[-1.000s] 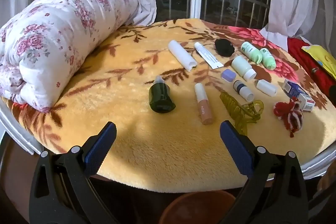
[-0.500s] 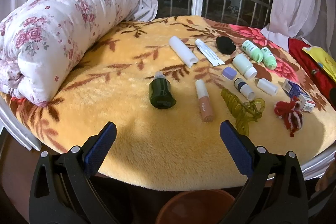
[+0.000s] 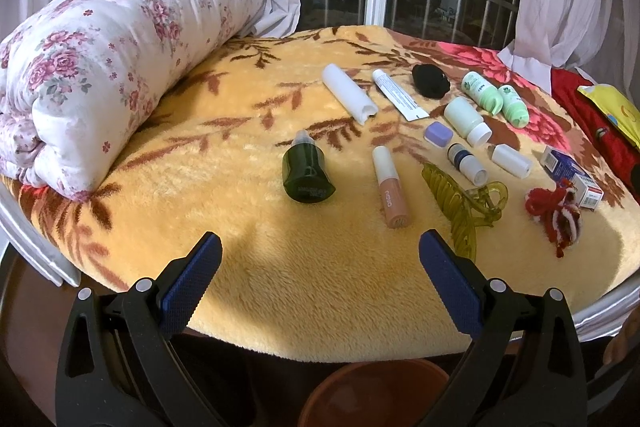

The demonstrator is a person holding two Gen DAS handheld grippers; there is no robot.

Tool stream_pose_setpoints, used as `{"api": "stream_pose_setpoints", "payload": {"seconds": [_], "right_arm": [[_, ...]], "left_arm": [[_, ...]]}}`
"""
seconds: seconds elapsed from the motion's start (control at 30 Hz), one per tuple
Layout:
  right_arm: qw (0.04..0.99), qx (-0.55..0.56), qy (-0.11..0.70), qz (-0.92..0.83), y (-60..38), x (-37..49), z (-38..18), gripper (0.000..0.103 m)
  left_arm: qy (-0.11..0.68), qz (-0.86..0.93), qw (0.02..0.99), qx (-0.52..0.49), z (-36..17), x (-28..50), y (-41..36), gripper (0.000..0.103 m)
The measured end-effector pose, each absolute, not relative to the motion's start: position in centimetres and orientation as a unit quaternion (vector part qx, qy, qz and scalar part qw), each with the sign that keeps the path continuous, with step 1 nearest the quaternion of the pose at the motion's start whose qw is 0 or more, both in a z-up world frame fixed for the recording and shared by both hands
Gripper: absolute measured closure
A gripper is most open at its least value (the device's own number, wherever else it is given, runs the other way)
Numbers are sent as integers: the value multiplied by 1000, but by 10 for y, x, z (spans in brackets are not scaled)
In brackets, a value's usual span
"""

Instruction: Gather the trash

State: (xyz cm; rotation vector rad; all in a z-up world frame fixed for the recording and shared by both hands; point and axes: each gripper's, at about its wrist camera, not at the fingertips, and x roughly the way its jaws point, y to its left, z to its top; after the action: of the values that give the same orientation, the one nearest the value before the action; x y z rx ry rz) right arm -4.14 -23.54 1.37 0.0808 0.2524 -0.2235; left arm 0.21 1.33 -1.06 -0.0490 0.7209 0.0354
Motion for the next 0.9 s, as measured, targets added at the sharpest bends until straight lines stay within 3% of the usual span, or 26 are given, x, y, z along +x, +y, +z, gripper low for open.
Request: {"api": "stream_pose_setpoints", "payload": {"seconds": [0.9], "right_arm": [[985, 44, 125, -111, -235, -41, 14, 5]], "left_arm": [[354, 17, 935, -23, -9, 3, 14, 7]]}}
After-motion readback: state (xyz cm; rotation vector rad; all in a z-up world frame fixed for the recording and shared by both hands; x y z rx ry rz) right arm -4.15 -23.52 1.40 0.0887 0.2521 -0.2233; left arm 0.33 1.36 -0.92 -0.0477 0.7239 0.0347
